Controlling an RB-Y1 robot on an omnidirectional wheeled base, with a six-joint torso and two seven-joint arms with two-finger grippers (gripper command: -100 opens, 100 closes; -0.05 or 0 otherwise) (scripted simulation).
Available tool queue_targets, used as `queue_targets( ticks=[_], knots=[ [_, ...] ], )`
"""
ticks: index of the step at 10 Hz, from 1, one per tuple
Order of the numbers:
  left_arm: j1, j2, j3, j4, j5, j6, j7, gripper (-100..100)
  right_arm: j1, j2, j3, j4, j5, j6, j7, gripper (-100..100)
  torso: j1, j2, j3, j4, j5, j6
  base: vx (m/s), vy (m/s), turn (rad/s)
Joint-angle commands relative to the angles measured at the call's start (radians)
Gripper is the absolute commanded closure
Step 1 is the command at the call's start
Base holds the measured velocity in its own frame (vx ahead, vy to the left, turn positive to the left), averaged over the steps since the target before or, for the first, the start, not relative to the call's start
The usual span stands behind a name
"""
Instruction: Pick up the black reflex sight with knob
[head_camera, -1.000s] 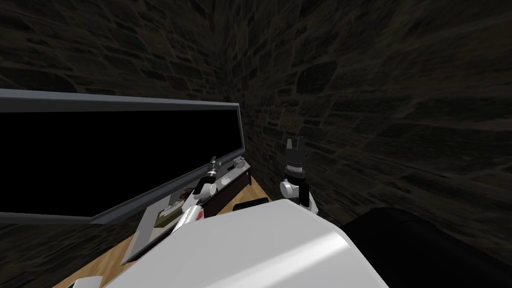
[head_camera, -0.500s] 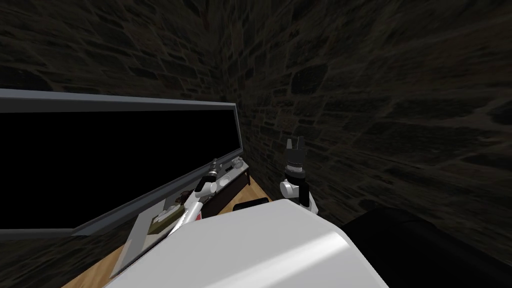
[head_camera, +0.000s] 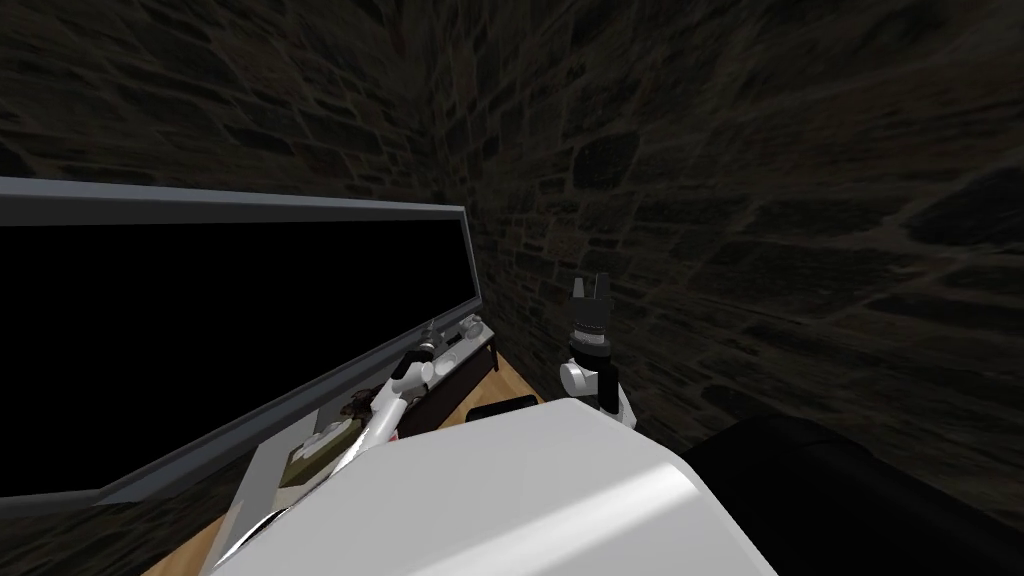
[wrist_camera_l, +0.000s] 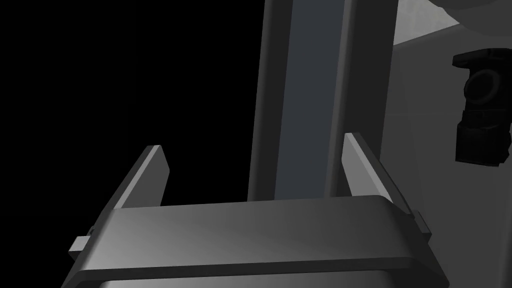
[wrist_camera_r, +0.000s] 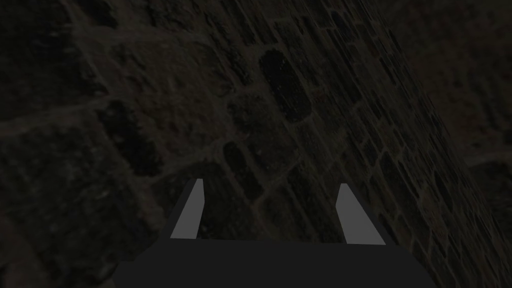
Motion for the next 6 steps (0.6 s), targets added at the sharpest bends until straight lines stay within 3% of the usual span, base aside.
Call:
queue_targets(
  ticks=[1,3,6],
  knots=[
    [-0.036,0.011,-0.002,0.050,0.026,0.018,0.019,-100,0.000,0.000,0.000,0.000,0.000,0.000,0.000,0,0.000,0.000,0.000,0.000,0.000,0.000,0.001,0.003,-0.154],
    [-0.036,0.011,-0.002,0.087,0.026,0.018,0.019,-100,0.000,0.000,0.000,0.000,0.000,0.000,0.000,0,0.000,0.000,0.000,0.000,0.000,0.000,0.002,0.008,-0.031],
    [-0.098,0.024,0.005,0.184,0.067,0.074,0.047,-100,0.000,0.000,0.000,0.000,0.000,0.000,0.000,0,0.000,0.000,0.000,0.000,0.000,0.000,0.006,0.011,-0.126]
  ],
)
